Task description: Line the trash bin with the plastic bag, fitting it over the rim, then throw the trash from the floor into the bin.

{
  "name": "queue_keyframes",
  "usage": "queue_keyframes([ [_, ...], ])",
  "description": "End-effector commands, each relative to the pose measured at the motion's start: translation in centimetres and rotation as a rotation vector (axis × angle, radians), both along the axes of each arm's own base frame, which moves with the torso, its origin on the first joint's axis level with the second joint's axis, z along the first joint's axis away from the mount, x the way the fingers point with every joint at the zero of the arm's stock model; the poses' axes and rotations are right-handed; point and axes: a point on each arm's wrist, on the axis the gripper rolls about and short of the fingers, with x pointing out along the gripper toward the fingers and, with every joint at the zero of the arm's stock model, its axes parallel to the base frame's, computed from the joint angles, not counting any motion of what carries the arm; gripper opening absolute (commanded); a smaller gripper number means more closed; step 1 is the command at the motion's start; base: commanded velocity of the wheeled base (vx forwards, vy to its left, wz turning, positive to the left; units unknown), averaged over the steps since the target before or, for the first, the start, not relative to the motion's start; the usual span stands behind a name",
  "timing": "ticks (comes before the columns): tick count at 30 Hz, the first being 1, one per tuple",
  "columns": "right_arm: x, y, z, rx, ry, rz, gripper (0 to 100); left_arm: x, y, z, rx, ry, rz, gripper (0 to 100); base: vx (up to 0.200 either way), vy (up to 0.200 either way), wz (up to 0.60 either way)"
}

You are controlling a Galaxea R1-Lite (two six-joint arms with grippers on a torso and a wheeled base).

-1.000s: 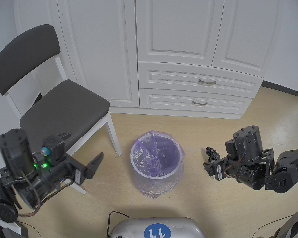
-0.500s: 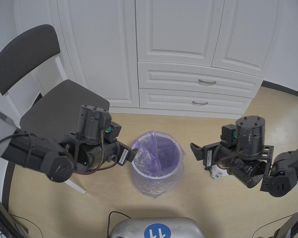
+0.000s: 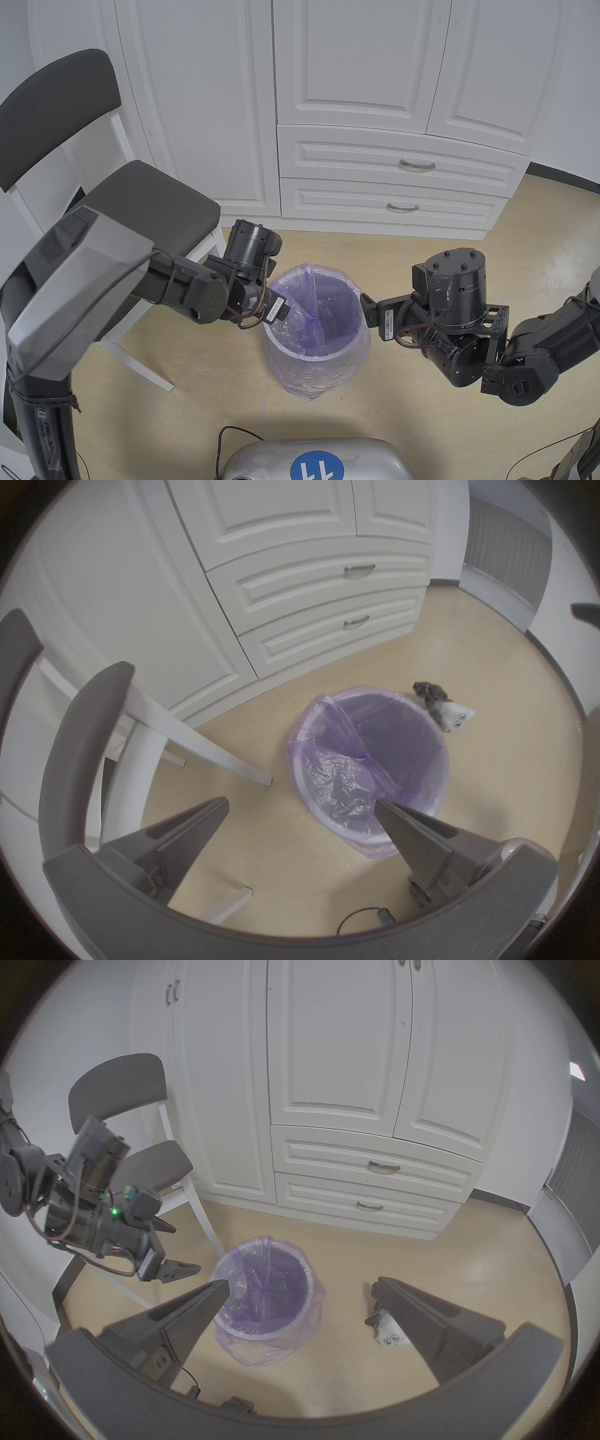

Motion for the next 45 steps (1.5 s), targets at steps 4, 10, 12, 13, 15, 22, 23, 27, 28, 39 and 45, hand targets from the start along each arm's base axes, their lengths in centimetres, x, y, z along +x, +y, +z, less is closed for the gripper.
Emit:
queue_keyframes([
  [4,-0.7,-1.1,0.3,-0.029,-0.007,-0.003,100,3.4,-3.5,-5.7,0.160,0.057,0.001,100,0.000,0.000,0.00],
  [10,-0.8,-1.2,0.3,-0.039,-0.007,-0.001,100,4.6,-4.9,-7.3,0.253,0.045,-0.010,100,0.000,0.000,0.00],
  [12,-0.8,-1.2,0.1,-0.043,-0.002,0.000,100,4.9,-5.3,-7.7,0.258,0.039,-0.015,100,0.000,0.000,0.00],
  [13,-0.8,-1.2,0.1,-0.045,0.000,0.000,100,5.0,-5.4,-8.0,0.259,0.039,-0.018,100,0.000,0.000,0.00],
  [15,-0.7,-1.1,-0.1,-0.048,0.003,0.000,100,5.1,-5.5,-8.8,0.268,0.049,-0.019,100,0.000,0.000,0.00],
  [22,-0.6,-1.0,-1.0,-0.067,0.028,0.009,100,5.8,-5.5,-10.1,0.302,0.024,0.035,100,0.000,0.000,0.00],
  [23,-0.5,-0.9,-1.2,-0.067,0.033,0.018,100,5.9,-5.4,-10.0,0.301,0.019,0.041,100,0.000,0.000,0.00],
  [27,-0.5,-0.8,-1.4,-0.069,0.042,0.029,100,6.5,-5.1,-9.0,0.278,-0.005,0.060,100,0.000,0.000,0.00],
  [28,-0.5,-0.8,-1.4,-0.069,0.042,0.029,100,6.9,-4.6,-8.5,0.274,-0.013,0.073,100,0.000,0.000,0.00],
  [39,-0.6,-1.0,-1.7,-0.077,0.050,0.030,100,7.8,-1.6,-5.9,0.195,-0.021,0.177,100,0.000,0.000,0.00],
  [45,-0.6,-1.0,-1.6,-0.076,0.049,0.031,100,7.5,-1.3,-5.8,0.158,-0.003,0.188,100,0.000,0.000,0.00],
])
